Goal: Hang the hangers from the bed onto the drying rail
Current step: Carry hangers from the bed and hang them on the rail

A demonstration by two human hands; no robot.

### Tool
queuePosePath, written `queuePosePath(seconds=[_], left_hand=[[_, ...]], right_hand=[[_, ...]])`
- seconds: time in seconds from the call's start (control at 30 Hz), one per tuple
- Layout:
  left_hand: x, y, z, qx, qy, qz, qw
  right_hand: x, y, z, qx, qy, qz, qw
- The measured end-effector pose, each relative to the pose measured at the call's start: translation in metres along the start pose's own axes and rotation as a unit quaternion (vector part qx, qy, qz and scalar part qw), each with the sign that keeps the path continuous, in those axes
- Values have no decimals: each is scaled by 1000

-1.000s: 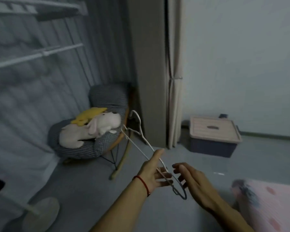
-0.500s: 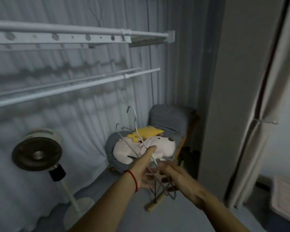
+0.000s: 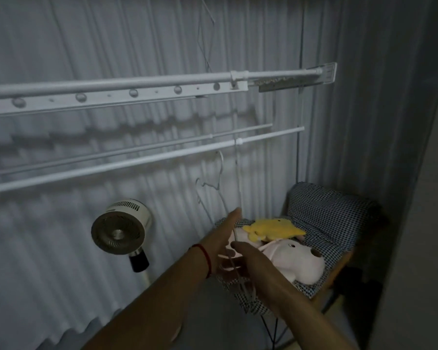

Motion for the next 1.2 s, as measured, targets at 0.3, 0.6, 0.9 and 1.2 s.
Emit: queuePosePath(seconds=[0.3, 0.6, 0.9, 1.2], left_hand=[[81, 71, 96, 188, -357, 209, 891], [182, 142, 199, 541, -500, 274, 618], [221, 150, 207, 527, -426, 261, 687], [229, 146, 203, 525, -458, 257, 670]], right_hand=[[69, 54, -58, -31, -52, 58, 997], [143, 53, -106, -109, -42, 100, 988], [202, 62, -113, -115, -55, 85, 988], [233, 65, -98, -113, -78, 60, 989]])
Point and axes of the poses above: each hand's wrist, its own x-axis towards the middle knuckle, its own y-axis out of the back of the hand, z = x × y, the point moved 1 cm from there along x, towards the middle knuckle, and after that the axes turned 9 degrees about -x, right-handed, at the moved point
